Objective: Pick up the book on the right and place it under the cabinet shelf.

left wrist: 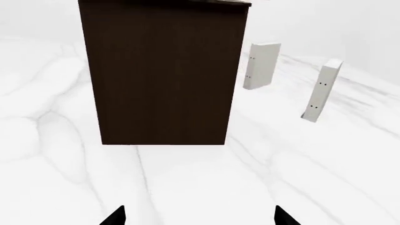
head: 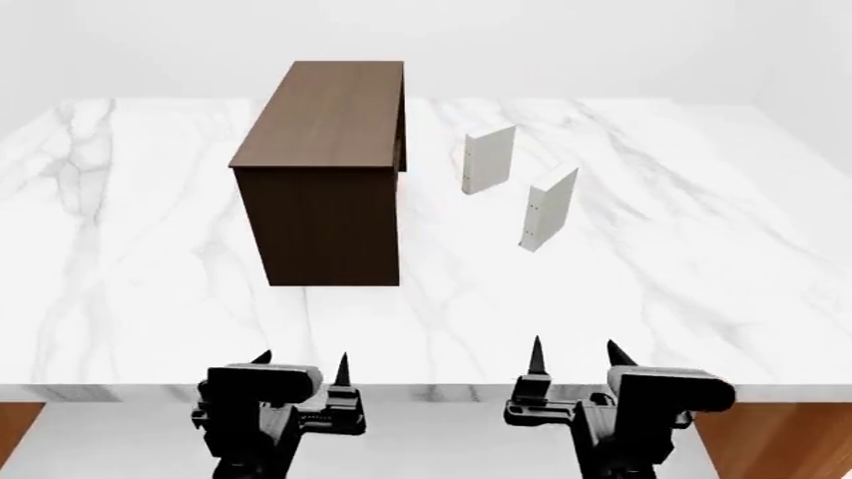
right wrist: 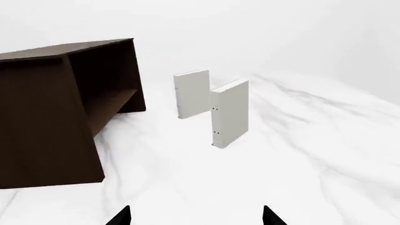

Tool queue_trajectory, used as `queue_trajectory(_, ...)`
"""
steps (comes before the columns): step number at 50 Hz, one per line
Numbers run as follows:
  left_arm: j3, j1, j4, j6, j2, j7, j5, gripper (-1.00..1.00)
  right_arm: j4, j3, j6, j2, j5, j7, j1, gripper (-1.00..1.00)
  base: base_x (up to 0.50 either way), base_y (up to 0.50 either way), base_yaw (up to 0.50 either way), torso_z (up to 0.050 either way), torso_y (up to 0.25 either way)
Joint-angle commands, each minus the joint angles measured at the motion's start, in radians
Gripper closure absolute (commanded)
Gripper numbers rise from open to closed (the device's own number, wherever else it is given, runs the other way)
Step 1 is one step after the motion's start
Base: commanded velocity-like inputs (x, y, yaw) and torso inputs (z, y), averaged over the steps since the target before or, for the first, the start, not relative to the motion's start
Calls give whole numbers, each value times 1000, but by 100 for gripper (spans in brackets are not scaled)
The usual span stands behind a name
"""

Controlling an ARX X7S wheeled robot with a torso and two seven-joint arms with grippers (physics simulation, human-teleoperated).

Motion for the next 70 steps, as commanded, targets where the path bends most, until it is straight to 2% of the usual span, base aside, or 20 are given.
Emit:
queue_trajectory(1, -39, -73, 253, -340, -65, -28, -150, -100, -316, 42, 374, 71, 144, 64, 73, -100, 0, 0, 0, 0, 0)
queue_trajectory(7, -121, -218, 360, -622, -82, -67, -322, -100, -480, 123, 642, 109, 299, 109, 183, -100, 0, 0, 0, 0, 0)
queue_trajectory(17, -200, -491, 408, -885, -118, -93, -485, -100, -504, 253, 1008, 110, 561, 166, 493, -100, 0, 0, 0, 0, 0)
queue_trajectory(28, -247, -762, 261, -1042, -127, -115, -554, -100, -402, 333, 1231, 127, 715, 195, 744, -100, 0, 0, 0, 0, 0)
queue_trajectory(34, -246, -895, 151, -1105, -120, -123, -587, -100, -320, 297, 1247, 179, 772, 212, 852, -100, 0, 0, 0, 0, 0)
queue_trajectory(44, -172, -1056, 10, -1077, -162, -119, -587, -100, -228, 264, 1239, 249, 868, 263, 959, -100, 80, 0, 0, 0, 0)
queue_trajectory(51, -136, -1118, -46, -1062, -182, -108, -583, -100, -180, 246, 1240, 297, 911, 284, 1010, -100, 164, -11, 0, 0, 0)
queue_trajectory(70, -63, -1229, -121, -1024, -210, -88, -579, -100, -69, 148, 1177, 340, 913, 270, 1117, -100, 186, -5, 0, 0, 0)
